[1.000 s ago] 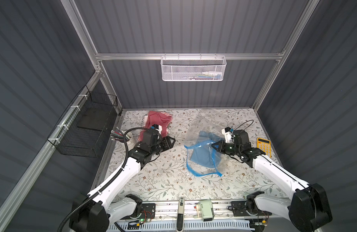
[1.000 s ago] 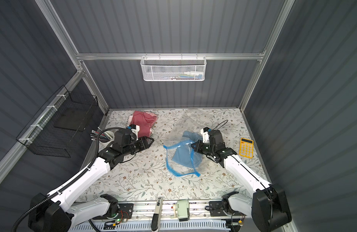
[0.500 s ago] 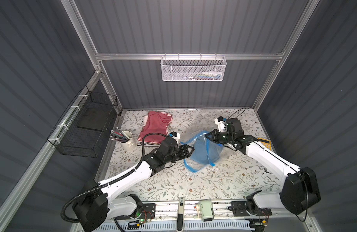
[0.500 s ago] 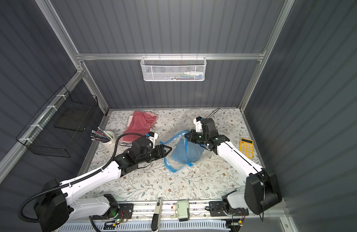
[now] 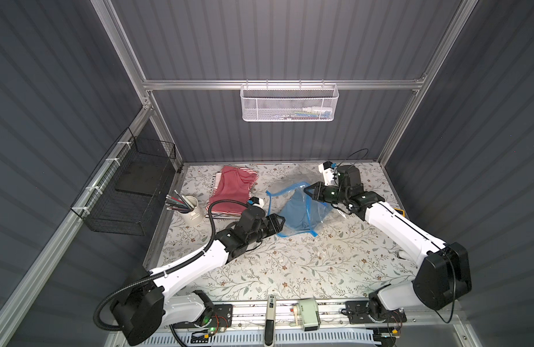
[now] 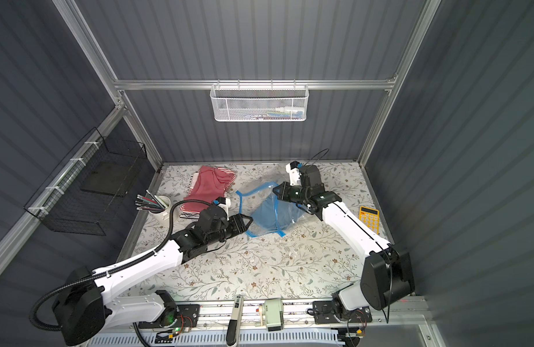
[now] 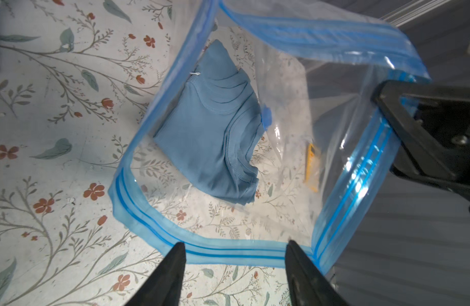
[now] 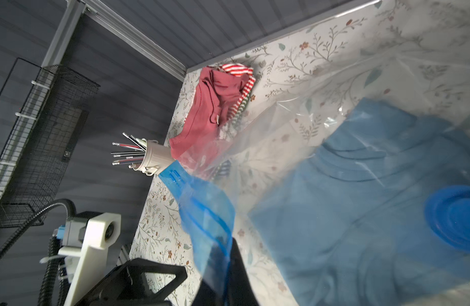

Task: Take the tank top out of the vacuum bag
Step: Take out the tank top from the vacuum bag.

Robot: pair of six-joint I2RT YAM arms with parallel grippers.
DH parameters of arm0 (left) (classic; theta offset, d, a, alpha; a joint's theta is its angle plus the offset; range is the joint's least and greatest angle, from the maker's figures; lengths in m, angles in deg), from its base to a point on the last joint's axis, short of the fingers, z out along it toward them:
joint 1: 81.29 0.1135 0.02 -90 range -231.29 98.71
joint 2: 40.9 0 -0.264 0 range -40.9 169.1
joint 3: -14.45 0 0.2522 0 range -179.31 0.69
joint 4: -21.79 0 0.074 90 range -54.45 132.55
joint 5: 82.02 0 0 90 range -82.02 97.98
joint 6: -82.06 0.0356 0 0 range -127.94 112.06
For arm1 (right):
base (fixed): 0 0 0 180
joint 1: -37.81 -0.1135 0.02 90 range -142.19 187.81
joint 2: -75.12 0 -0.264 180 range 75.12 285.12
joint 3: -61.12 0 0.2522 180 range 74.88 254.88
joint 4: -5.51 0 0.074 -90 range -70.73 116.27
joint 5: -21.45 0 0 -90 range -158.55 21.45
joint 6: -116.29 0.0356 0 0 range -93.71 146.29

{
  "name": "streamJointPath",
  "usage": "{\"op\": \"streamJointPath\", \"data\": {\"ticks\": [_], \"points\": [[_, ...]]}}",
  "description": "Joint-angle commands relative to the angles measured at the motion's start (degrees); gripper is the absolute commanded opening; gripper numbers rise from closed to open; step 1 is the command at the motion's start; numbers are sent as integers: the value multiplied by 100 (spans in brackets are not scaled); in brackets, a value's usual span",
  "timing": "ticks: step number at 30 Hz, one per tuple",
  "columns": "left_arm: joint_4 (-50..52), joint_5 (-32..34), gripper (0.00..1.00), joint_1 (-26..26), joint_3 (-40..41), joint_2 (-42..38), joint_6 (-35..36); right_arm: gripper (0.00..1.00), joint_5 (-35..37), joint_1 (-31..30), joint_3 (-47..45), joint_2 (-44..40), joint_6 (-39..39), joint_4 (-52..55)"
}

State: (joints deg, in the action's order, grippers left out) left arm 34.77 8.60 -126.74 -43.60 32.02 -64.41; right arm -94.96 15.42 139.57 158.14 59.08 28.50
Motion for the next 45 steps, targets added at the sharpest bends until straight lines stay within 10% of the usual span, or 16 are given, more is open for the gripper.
{"op": "streamJointPath", "data": {"ticks": [1,26,45], "points": [[-351,132,61,-16,-162,364,-228,0,-225,-75,-276,21,119,-341],[-4732,1221,58,-1136,779,3116,-3743,0,-355,-470,-1326,-67,446,-1230],[-4598,825,49,-1125,116,4213,-4643,0,-452,-573,-1270,-65,465,-1231]]}}
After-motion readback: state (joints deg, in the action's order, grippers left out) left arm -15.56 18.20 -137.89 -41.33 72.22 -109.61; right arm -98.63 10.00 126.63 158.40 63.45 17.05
